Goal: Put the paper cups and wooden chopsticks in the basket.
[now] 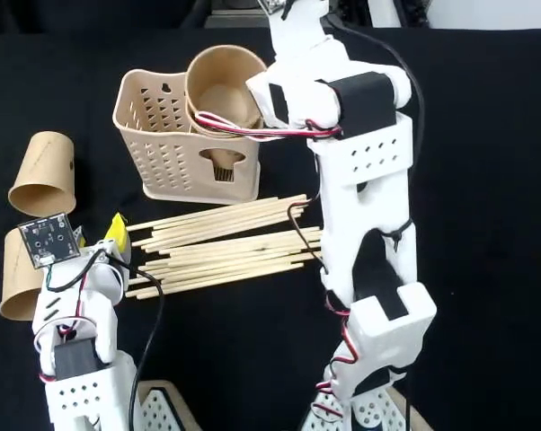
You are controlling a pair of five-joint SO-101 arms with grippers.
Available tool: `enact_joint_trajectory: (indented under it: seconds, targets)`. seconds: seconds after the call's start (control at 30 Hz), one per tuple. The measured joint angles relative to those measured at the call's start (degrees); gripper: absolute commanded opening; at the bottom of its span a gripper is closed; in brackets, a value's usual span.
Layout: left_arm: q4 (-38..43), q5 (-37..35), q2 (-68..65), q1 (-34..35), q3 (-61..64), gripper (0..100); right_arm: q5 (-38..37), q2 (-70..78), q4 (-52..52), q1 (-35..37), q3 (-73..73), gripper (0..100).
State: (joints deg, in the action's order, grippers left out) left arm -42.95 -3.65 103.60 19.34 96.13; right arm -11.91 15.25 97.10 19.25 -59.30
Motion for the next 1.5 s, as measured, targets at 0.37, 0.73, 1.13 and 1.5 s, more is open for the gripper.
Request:
enact_joint_trajectory:
  seconds: [0.37, 0.73, 1.13, 1.5]
  targets:
    - [0.0, 0.0, 0.0, 0.0, 0.0, 22, 0.0, -1.7, 1.1, 3.3, -6.0, 22.2]
    - [-1.5, -0.5, 0.0, 2.5, -0.3, 22, -0.9, -23.5, 2.2, 6.2, 15.1, 22.2]
    - [-10.3, -13.9, 0.0, 13.4, -6.7, 24, -16.1, -71.0, 2.2, 6.4, 67.8, 22.2]
    - [11.8, -16.6, -0.3, 7.7, 0.2, 24, -19.0, -84.2, -2.2, 6.4, 86.2, 22.2]
